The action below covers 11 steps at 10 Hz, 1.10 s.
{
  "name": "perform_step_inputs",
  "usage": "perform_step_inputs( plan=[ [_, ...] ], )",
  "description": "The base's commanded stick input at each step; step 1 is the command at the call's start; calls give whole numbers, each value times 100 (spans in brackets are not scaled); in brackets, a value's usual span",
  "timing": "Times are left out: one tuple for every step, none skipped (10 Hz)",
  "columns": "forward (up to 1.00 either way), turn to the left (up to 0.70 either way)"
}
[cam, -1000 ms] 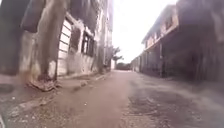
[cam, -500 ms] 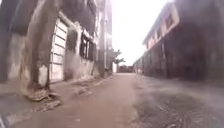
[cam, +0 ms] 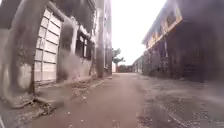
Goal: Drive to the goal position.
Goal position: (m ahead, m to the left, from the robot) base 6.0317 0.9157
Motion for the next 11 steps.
perform_step_inputs(
  plan=[
    [85,-13],
    [85,-11],
    [85,-3],
    [85,-14],
    [85,-21],
    [85,0],
    [85,0],
    [85,0],
    [85,0],
    [85,0],
    [85,0]
  ],
)
